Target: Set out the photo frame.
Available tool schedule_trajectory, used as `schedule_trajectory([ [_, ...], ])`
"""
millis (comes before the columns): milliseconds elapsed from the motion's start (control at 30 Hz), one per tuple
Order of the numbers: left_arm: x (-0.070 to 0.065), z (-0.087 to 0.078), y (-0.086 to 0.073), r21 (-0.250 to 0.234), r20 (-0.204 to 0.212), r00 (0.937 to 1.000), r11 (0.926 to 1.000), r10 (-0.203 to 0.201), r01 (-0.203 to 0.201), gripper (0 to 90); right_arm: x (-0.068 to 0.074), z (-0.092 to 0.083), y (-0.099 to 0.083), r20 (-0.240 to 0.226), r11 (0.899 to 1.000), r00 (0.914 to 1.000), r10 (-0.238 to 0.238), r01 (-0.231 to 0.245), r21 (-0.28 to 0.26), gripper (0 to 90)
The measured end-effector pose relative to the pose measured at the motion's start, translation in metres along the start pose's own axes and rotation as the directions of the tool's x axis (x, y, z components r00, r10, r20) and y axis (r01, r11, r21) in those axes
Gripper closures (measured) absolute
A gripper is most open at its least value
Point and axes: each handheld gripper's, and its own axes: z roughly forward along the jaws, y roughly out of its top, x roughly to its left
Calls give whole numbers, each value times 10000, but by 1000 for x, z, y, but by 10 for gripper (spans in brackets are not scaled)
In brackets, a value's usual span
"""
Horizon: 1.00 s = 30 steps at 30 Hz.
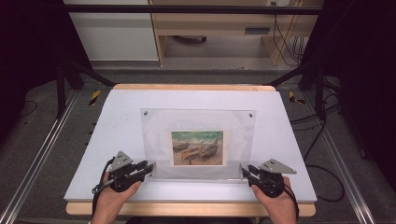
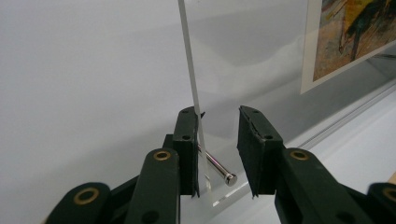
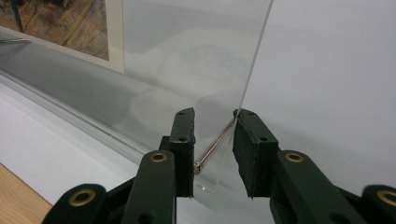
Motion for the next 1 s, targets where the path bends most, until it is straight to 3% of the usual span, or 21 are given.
schedule_trajectory([
  [1000,-3,-3,-4,306,106,9999,9995,24,-28,679,4,-3,-6,-57,9997,9999,-134,135,207,696],
])
